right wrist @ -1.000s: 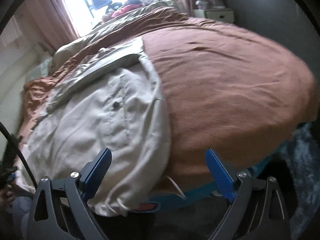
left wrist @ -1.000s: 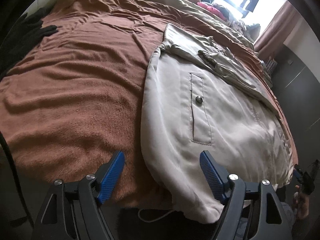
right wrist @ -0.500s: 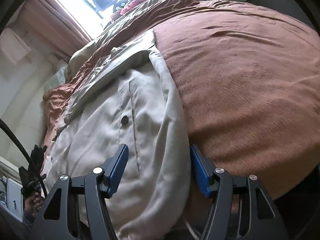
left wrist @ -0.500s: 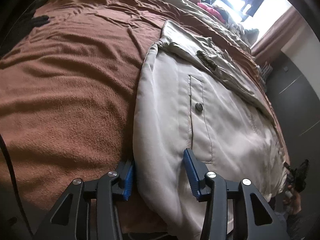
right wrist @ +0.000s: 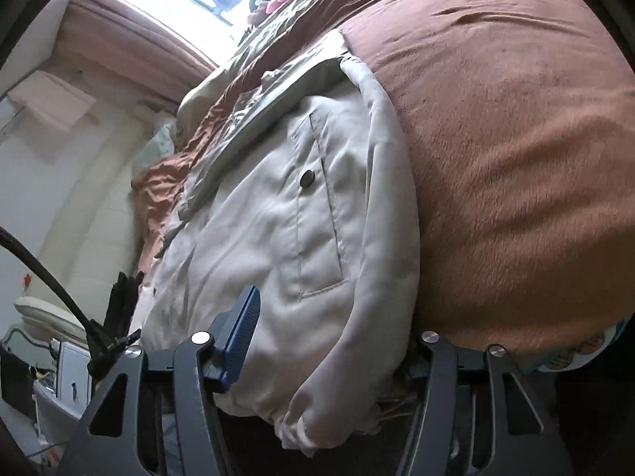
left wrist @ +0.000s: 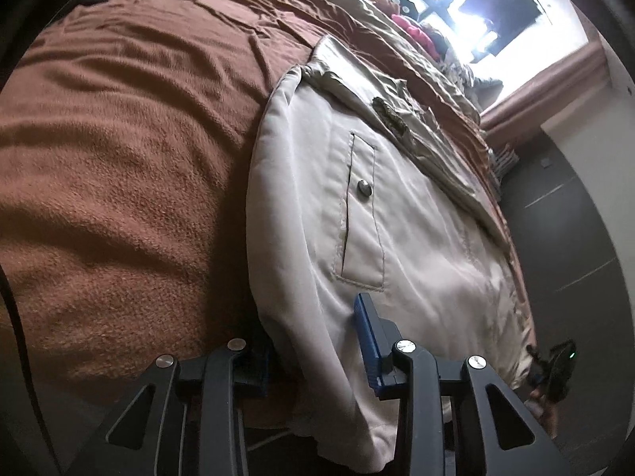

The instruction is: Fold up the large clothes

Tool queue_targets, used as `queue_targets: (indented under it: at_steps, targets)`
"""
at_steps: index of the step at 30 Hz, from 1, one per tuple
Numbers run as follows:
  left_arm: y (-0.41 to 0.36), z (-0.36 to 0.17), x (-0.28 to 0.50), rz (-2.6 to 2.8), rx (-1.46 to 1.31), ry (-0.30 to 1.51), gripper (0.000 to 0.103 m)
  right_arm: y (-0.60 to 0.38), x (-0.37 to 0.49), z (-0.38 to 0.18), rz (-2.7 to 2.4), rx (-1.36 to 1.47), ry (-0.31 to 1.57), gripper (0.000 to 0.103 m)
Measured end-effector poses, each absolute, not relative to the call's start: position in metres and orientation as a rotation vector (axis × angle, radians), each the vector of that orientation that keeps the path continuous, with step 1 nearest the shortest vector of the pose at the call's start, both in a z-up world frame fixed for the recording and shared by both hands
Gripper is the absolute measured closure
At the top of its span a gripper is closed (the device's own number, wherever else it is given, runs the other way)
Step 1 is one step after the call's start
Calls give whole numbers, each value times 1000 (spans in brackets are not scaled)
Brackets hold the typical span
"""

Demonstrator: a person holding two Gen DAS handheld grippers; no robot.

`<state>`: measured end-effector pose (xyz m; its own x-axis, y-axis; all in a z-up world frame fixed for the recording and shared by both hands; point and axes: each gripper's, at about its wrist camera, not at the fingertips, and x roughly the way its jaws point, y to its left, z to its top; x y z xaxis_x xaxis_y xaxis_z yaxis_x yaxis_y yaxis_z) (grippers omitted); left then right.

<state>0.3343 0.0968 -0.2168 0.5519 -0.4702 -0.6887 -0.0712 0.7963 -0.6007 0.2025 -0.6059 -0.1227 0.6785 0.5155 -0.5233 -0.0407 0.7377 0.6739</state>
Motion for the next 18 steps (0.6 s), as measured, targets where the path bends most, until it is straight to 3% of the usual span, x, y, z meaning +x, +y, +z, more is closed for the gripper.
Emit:
queue_targets:
  at_steps: [3,6,8,18]
  targets:
    - [91,-216,333,-238,-627,971,69,-611,202,-130,297,742,765,71]
    - [88,-215,328,-224,-619,977,87,-616,198,-133,257,770,763,91]
    - [92,-212,325,-220,-635,962,93,-622,191,-131,242,790,749,98]
    - [103,-155,308,-229,-676,827,97,-613,133,-65,289,759,597,102]
